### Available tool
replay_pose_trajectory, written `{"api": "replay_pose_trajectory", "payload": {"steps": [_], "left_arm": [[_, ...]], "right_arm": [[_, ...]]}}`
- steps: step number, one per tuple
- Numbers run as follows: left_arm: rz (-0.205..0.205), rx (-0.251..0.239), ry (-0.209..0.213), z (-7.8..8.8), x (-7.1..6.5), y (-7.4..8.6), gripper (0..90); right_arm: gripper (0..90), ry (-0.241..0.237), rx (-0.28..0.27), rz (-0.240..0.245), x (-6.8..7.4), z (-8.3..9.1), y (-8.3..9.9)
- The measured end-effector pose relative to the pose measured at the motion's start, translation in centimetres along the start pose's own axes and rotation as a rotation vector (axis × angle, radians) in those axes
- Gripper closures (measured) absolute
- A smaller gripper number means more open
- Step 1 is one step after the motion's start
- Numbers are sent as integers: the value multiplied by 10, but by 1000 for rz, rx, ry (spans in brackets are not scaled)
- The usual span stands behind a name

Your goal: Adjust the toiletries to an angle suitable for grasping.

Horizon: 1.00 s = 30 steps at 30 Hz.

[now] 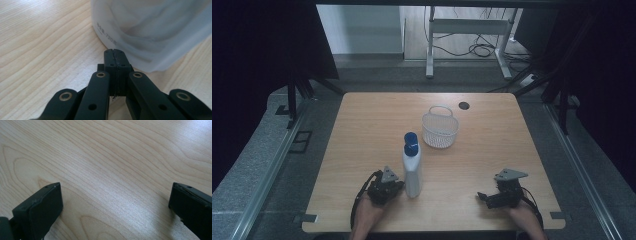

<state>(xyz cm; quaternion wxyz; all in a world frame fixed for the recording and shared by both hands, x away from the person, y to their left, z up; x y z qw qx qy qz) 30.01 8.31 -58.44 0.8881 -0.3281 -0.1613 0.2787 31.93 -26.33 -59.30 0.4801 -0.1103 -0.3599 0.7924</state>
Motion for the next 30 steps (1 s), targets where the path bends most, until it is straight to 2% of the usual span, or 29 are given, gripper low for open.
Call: {"api": "replay_pose_trajectory", "payload": {"steps": [10,30], "left_arm": [[-3,-8,32,4,-14,-2,892],[-43,-53,90,1,-35,-16,892]], "right_arm": [[0,0,0,0,0,0,0],[0,1,-2,0,0,0,0]]}}
Point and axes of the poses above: each handheld gripper's, and its own axes: z roughly backward along the jaws, y roughly out of its underside, x roughly to its left, the point moved 7 cm from there along -z, roughly forward along the jaws, and after that the axes turned 14 degrees about -z, right-handed, at the moved point
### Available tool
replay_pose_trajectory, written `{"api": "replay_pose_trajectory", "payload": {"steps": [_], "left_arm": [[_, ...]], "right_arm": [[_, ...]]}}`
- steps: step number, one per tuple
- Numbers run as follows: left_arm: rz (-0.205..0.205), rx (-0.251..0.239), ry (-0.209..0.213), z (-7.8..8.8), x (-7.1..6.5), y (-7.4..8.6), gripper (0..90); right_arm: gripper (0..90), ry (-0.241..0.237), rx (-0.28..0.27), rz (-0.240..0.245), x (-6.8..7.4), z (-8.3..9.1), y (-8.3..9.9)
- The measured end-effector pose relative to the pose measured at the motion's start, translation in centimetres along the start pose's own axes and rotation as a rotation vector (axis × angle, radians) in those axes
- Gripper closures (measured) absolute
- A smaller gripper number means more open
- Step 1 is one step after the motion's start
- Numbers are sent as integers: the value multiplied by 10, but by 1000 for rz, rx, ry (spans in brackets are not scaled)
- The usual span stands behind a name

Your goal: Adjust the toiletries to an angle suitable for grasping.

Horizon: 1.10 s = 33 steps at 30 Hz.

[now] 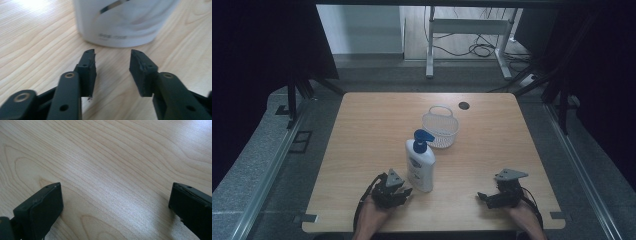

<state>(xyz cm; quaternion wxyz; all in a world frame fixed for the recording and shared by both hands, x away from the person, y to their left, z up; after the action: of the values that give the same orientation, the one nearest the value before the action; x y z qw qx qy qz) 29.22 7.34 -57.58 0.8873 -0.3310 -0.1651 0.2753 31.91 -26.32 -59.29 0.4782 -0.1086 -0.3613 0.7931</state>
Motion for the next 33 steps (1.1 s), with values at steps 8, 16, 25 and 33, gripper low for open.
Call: {"api": "replay_pose_trajectory", "payload": {"steps": [8,16,25,33], "left_arm": [[31,39,-46,-3,16,12,403],[67,46,-76,-6,25,17,298],[73,10,-105,-10,31,22,156],[73,12,-104,-10,30,22,134]], "right_arm": [[0,3,3,25,4,2,-2],[0,-19,-16,42,12,5,-5],[0,-59,-42,76,27,9,-10],[0,-100,-30,36,36,9,-14]]}}
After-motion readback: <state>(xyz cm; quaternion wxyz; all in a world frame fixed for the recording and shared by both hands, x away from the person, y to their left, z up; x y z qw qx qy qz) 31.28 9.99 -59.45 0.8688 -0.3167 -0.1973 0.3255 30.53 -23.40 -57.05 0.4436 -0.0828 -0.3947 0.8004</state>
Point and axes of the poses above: each handheld gripper's, and its own axes: z roughly backward along the jaws, y roughly out of its underside, x roughly to its left, the point moved 7 cm from there along -z, roughly forward along the jaws, and after that the axes turned 14 degrees about -z, right-handed, at the moved point
